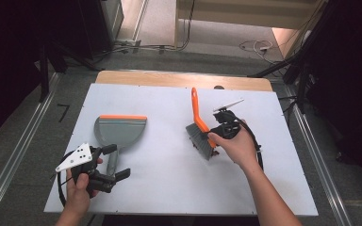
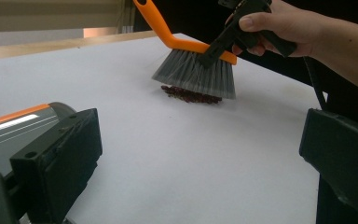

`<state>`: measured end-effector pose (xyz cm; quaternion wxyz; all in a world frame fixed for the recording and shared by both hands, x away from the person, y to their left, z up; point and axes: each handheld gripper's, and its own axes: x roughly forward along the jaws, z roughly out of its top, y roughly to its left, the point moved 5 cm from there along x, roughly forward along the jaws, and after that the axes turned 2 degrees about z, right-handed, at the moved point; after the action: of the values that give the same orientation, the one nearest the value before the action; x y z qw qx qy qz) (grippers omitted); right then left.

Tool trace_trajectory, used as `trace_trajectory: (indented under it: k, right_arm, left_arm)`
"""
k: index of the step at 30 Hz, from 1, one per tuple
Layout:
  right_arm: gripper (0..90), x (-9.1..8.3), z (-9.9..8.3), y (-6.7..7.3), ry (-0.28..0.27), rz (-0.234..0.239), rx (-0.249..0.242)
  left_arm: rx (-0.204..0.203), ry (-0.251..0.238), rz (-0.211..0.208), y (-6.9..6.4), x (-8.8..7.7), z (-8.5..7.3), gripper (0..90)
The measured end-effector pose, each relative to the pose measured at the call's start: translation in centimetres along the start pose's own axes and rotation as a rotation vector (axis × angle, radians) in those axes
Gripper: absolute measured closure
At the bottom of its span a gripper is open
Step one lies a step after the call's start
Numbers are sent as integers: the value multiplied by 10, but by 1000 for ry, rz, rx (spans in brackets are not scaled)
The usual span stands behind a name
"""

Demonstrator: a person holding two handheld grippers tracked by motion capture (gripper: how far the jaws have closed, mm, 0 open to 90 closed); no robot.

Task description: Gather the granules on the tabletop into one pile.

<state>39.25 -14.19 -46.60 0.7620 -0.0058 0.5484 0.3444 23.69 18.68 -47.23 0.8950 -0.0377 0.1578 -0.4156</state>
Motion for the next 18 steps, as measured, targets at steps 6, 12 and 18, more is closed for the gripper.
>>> trace_trajectory:
  k: [6,12,18]
  right_arm:
    - [685,16,6,13,2,11,-4]
    - [685,32,3,14,32,6,9]
    - [684,24,-1,0,29,-14,28]
  left_arm:
    - [5,0,-1,0,-1,0,1]
    - [6,-2,1,0,-2,0,1]
    - [5,-3,1,1,-2,0,1]
